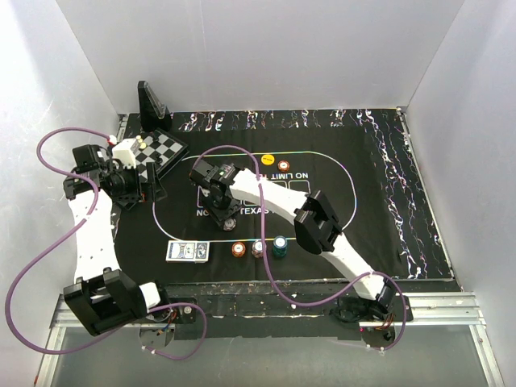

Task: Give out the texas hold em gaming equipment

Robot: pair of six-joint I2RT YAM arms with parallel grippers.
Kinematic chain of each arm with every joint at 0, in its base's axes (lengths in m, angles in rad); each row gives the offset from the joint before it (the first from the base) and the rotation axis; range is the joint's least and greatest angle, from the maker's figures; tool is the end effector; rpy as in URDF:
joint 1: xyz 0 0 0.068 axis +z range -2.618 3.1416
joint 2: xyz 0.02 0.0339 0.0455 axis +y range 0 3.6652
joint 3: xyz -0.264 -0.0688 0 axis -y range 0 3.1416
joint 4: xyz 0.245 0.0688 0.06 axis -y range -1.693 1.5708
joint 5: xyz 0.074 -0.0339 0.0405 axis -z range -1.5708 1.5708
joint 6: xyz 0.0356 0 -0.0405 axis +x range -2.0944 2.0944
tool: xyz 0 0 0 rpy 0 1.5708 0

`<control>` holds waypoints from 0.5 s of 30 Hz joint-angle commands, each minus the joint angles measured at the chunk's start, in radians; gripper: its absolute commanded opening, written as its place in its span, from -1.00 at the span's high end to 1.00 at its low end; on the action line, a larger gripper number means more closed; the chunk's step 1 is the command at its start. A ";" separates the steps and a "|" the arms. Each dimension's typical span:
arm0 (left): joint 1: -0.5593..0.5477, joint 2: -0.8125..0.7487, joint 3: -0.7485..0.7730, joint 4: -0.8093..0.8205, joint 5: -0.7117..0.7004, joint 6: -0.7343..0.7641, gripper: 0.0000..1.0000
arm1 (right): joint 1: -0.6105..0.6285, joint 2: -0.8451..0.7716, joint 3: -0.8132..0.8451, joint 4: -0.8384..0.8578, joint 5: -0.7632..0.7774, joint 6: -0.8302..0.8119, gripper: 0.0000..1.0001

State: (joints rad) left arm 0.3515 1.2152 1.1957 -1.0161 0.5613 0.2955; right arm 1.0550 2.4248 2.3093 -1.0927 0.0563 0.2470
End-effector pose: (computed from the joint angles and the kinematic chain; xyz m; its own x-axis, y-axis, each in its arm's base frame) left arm 0.2199 0.0605 0.3266 -0.7832 -0.0246 -0.6212 0.2002 0.9360 -0.2895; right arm 0.2524 0.4411 0.2159 -0.6571 -0.6640 -0.3568 -0.7199 0.6932 0.0357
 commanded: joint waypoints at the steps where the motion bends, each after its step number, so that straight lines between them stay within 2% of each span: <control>1: 0.018 0.001 0.004 0.013 0.051 0.019 -0.99 | -0.039 -0.001 0.016 -0.009 -0.041 0.081 0.96; 5: 0.026 0.009 0.005 0.011 0.064 0.033 -0.99 | -0.052 0.002 -0.013 0.059 -0.016 0.120 0.96; 10: 0.035 0.030 0.015 0.010 0.075 0.047 -0.99 | -0.078 0.054 0.051 0.067 -0.029 0.153 0.96; 15: 0.046 0.044 0.018 0.013 0.089 0.056 -0.99 | -0.105 0.089 0.045 0.105 -0.050 0.208 0.85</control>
State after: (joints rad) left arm 0.3847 1.2572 1.1957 -1.0161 0.6132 0.3279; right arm 0.9649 2.4893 2.3314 -1.0321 0.0280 0.3923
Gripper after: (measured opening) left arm 0.995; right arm 0.494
